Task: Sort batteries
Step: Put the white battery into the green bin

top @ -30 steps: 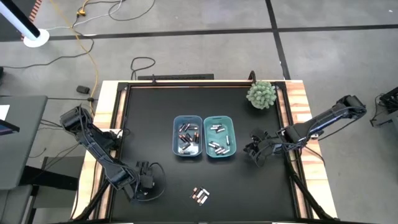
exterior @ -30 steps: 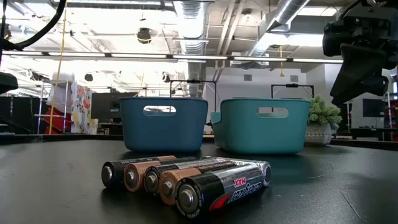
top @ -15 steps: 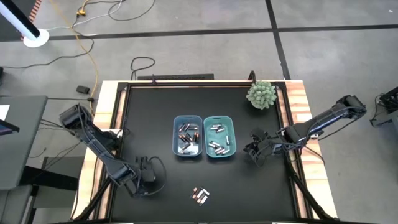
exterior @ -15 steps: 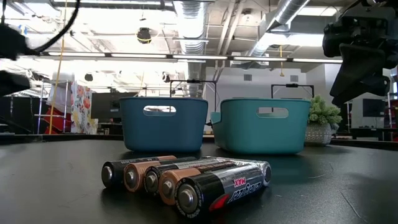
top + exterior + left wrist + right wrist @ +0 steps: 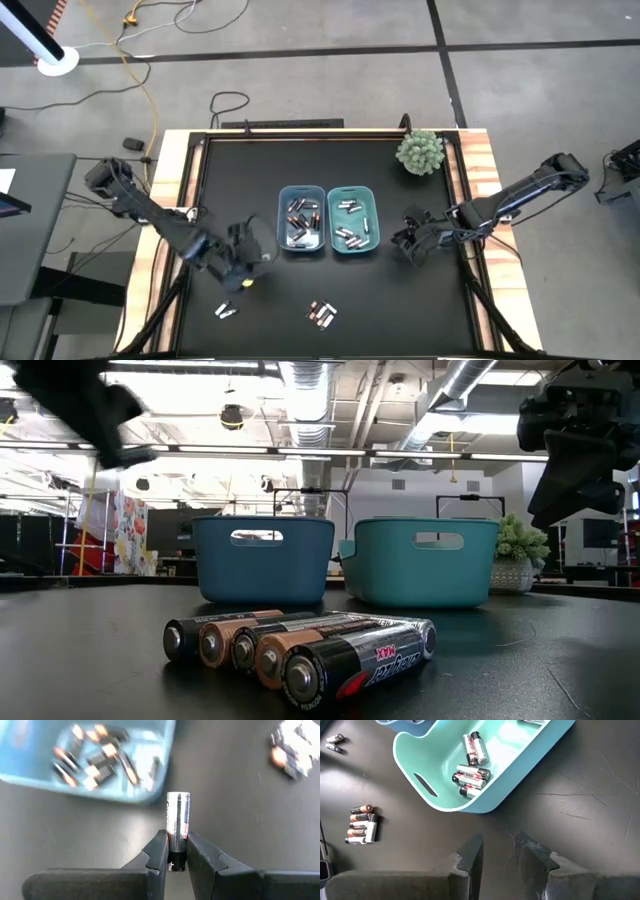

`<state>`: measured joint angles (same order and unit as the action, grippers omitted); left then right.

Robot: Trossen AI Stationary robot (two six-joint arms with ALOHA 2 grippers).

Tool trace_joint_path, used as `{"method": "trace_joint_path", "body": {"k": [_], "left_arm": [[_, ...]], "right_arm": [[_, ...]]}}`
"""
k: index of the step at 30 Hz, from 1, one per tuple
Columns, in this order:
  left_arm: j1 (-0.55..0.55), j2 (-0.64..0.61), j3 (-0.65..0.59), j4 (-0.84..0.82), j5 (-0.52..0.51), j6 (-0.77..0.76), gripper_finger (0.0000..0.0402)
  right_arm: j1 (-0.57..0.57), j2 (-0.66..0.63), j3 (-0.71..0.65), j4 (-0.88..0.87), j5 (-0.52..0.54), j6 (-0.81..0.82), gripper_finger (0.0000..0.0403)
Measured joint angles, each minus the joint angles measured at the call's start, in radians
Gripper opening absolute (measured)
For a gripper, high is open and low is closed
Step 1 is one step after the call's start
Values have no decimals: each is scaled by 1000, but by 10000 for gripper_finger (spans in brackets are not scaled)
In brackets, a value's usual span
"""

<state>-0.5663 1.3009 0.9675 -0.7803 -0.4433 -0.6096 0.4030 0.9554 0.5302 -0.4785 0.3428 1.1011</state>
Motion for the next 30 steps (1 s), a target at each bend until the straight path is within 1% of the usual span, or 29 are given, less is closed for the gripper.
{"method": "trace_joint_path", "body": {"k": [5,8,10,13,18,22,27,30], "left_arm": [[187,70,144,-10,27,161,49],[289,135,257,-7,49,249,49],[347,189,338,-9,60,291,49],[415,287,467,-11,66,314,49],[493,465,686,-17,81,359,48],[532,609,851,-16,153,409,48],[565,768,1001,-18,223,419,48],[581,847,1066,-23,267,379,48]], "right_arm": [[3,0,0,9,0,-2,127],[13,0,0,9,0,-2,127],[19,0,0,9,0,-2,127],[23,0,0,9,0,-11,127],[22,0,0,9,0,-27,127],[22,0,0,9,0,-29,127],[22,0,0,8,0,-56,127],[22,0,0,8,0,-64,127]]}}
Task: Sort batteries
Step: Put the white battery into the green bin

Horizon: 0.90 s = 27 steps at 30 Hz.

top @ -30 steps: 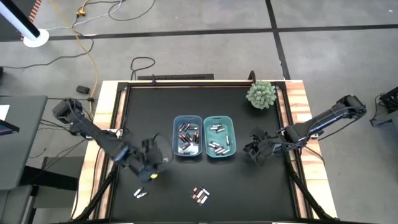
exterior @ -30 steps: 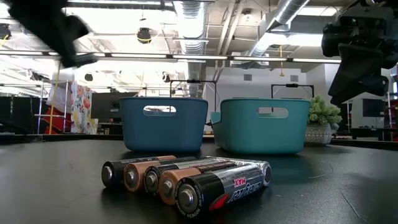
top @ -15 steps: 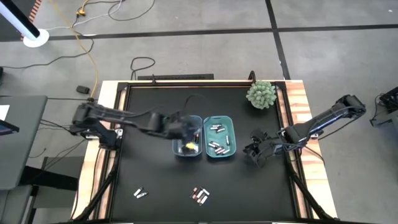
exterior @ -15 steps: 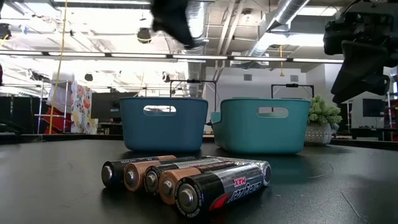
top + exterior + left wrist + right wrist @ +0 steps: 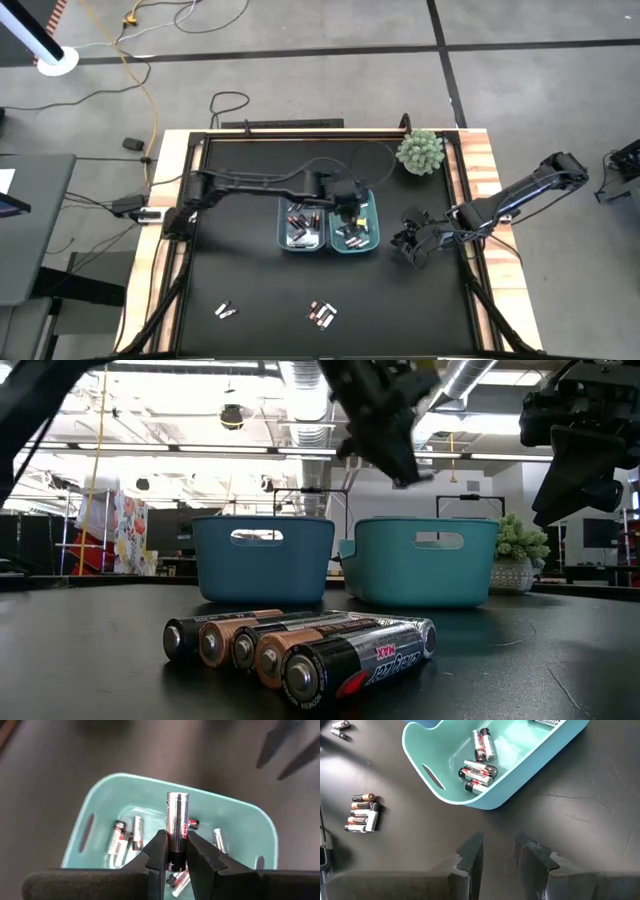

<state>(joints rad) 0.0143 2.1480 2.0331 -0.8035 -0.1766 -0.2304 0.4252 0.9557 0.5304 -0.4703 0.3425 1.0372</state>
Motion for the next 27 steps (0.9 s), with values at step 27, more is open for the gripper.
{"method": "trace_joint_path", "body": {"k": [27], "left_arm": [[42,219,40,-58,76,-236,83]], "right_arm": [[27,0,0,-8,0,-52,127]]}}
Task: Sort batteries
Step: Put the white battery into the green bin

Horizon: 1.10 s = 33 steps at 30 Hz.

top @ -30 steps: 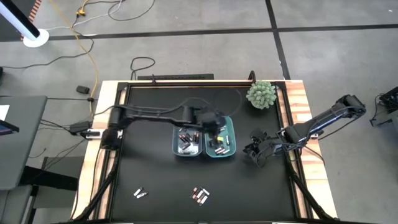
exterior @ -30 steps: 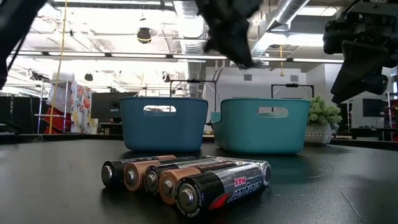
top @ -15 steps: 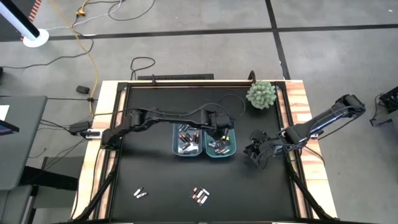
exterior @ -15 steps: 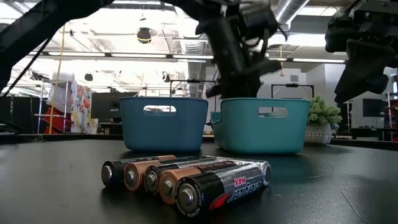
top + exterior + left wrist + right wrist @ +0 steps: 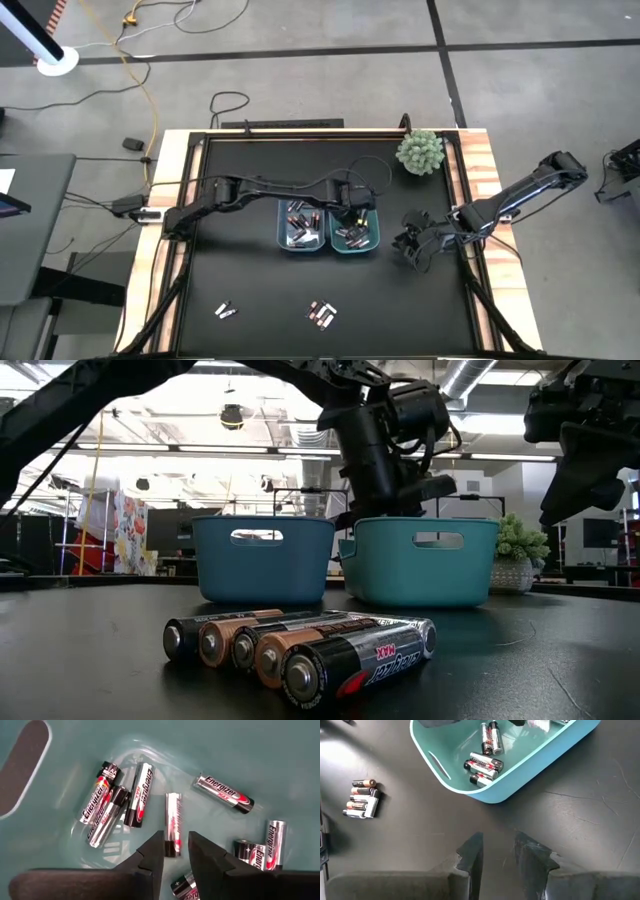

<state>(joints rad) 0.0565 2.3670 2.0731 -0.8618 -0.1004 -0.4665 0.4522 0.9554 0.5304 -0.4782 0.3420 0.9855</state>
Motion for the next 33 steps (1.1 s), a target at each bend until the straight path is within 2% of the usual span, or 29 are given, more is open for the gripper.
{"method": "trace_joint_path", "body": {"k": [6,12,16,20,26,29,33], "left_arm": [[1,0,0,-10,0,-41,97],[11,0,0,-11,1,-46,132],[27,0,0,-11,43,-51,162],[44,-4,0,-9,142,-34,182],[61,-9,7,-30,228,-48,182],[62,-12,42,-49,225,3,179],[61,-13,133,-158,178,37,178]], "right_arm": [[-8,0,0,0,0,0,127],[-10,0,0,0,0,0,127],[-9,0,0,0,0,0,127],[-14,0,0,0,0,0,127],[-16,0,0,1,0,7,127],[-16,0,0,1,0,16,127],[-16,0,0,1,0,16,127]]}}
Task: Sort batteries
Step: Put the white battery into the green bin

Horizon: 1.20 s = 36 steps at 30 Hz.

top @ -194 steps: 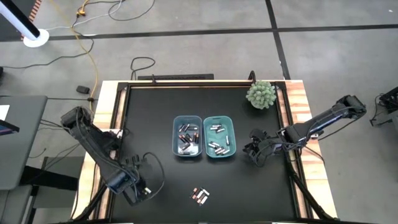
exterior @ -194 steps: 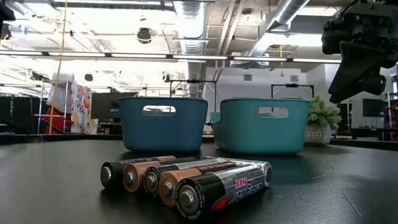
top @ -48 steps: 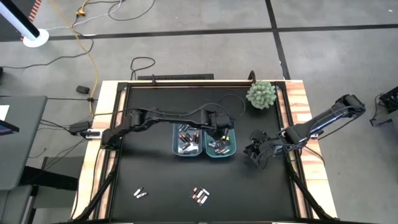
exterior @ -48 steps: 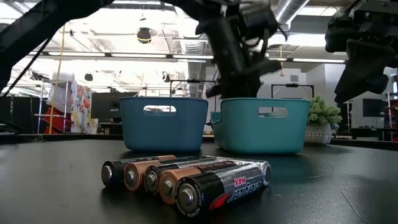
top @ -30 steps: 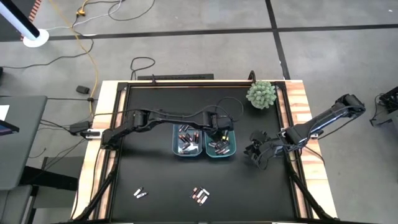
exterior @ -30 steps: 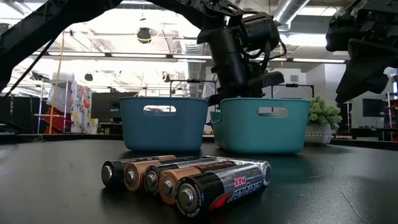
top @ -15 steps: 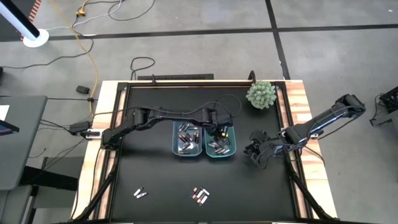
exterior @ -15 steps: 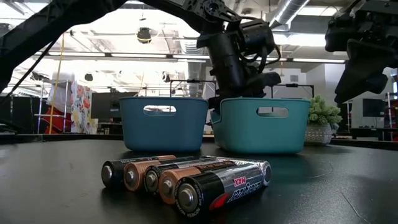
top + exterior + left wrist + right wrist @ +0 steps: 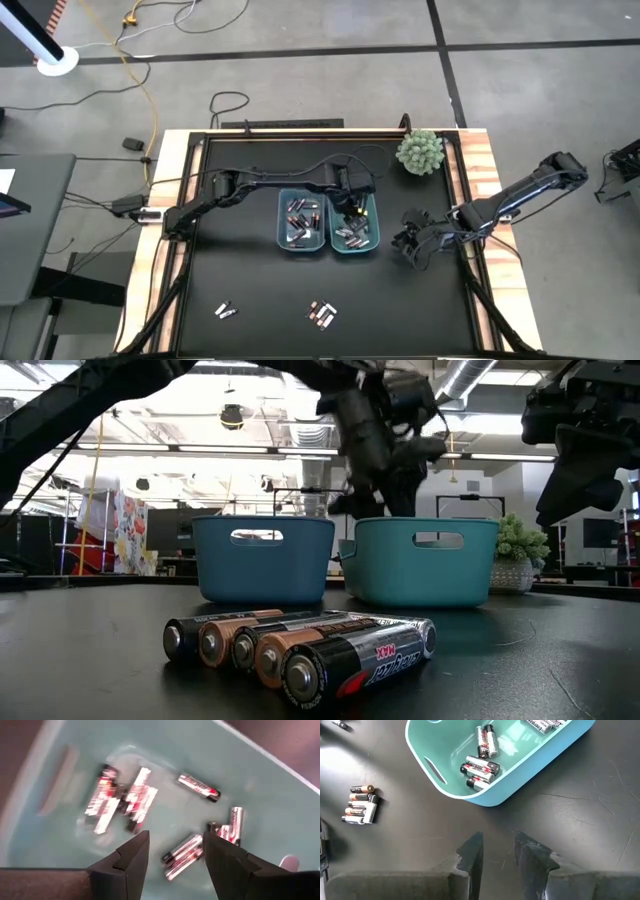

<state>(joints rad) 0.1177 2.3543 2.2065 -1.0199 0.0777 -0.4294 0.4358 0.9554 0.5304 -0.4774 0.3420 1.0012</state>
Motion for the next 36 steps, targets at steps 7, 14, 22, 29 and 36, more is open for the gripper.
{"method": "trace_joint_path", "body": {"k": [7,14,22,29,36], "left_arm": [[-25,-30,140,-265,-106,88,178],[-115,-145,100,-495,-263,80,177],[-291,-222,49,-549,-443,-52,177],[-420,-358,-225,-541,-471,-211,177],[-538,-632,-677,-405,-393,-535,177]], "right_arm": [[0,0,0,0,0,4,127],[-9,0,0,1,0,61,127],[-29,0,0,0,0,102,127],[-33,0,0,1,0,110,127],[-33,0,0,-1,0,117,127]]}}
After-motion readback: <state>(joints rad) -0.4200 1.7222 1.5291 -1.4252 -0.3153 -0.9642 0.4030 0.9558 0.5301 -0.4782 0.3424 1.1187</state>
